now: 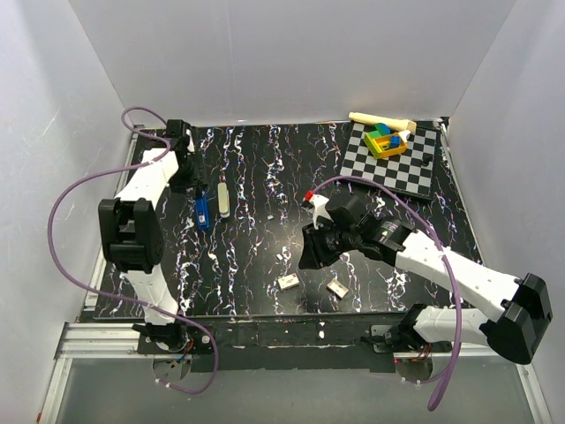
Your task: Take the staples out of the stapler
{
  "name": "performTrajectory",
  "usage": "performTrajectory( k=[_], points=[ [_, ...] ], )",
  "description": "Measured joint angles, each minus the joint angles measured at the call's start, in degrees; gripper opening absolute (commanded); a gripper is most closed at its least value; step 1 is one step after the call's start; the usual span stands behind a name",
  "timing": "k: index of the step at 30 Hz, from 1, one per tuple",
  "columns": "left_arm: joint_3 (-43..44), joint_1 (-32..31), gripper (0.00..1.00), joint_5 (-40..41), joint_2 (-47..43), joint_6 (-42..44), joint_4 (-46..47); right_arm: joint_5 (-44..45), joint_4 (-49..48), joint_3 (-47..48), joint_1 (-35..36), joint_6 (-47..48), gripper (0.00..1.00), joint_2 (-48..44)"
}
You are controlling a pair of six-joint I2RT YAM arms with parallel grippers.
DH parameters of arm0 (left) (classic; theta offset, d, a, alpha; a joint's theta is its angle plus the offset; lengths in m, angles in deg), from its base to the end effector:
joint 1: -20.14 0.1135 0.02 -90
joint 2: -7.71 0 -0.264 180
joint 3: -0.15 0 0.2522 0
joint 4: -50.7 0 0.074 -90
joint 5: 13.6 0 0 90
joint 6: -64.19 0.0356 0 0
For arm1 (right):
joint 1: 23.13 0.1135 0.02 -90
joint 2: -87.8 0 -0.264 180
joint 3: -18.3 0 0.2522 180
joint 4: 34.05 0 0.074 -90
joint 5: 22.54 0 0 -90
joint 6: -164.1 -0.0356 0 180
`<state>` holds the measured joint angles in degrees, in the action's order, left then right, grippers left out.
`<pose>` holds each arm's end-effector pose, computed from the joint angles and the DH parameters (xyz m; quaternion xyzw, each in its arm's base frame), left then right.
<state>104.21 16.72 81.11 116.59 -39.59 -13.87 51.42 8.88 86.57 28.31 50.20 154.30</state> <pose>0.3947 -0.0207 0.2396 -0.0961 0.9784 0.0132 0.1828 0.1471 0.2003 0.2922 -0.2706 0.8620 0.3507 0.2464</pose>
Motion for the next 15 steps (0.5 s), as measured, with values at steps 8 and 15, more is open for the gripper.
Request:
performTrajectory(
  k=[8,15],
  points=[
    [-5.38,0.00,0.57,-5.57,-13.38,-1.03,1.18,2.21,3.02,4.07,0.00,0.24,0.48,1.46],
    [-14.21,-0.07,0.98,-19.43,-25.46,-0.66,5.95,4.59,5.68,5.05,0.02,0.26,0.54,3.21]
  ],
)
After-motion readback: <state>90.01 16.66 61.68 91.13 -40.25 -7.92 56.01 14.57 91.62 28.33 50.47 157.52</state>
